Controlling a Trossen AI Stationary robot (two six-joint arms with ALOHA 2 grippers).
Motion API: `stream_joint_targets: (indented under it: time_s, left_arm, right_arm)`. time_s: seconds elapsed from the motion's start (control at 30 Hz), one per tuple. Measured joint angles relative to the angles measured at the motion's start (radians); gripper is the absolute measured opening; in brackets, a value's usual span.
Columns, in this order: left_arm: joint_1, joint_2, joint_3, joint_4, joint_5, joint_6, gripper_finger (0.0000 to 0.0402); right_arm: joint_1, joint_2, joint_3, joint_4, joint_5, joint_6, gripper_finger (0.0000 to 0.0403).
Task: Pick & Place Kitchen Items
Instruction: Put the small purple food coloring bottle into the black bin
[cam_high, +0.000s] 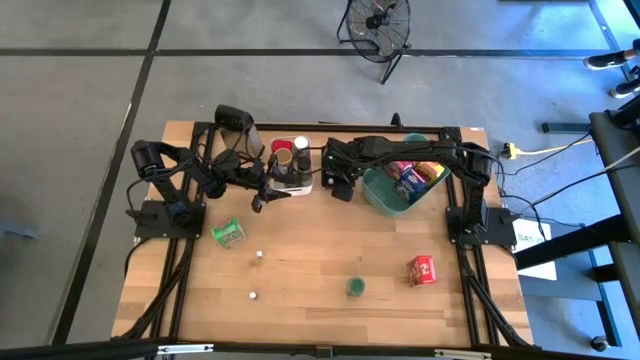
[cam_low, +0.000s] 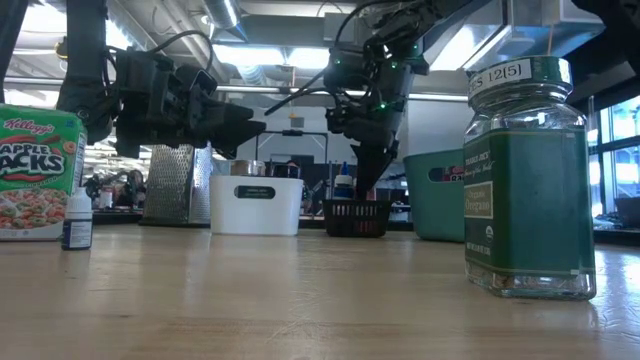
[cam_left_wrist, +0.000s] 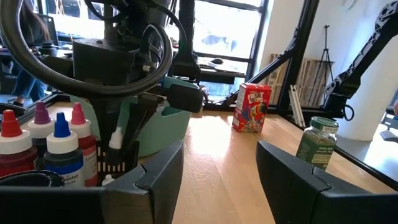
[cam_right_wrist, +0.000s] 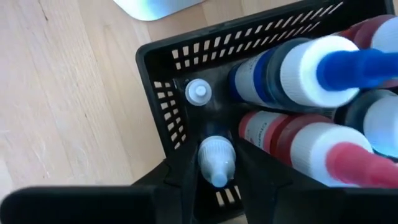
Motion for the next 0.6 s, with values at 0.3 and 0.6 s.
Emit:
stream_joint_targets:
  time_s: [0.3,0.6]
  left_arm:
    - [0.000,0.000,0.000,-0.008,0.000,0.000,0.0196]
    - [0.000,0.000,0.000,-0.016,0.000,0.009,0.0196]
  right_arm:
    - [-0.002,0.067,0.000,0.028,-0.008,-0.030,0.0099]
    - [-0.005,0.069,0.000,0.030,-0.023,-0.037,0.0138]
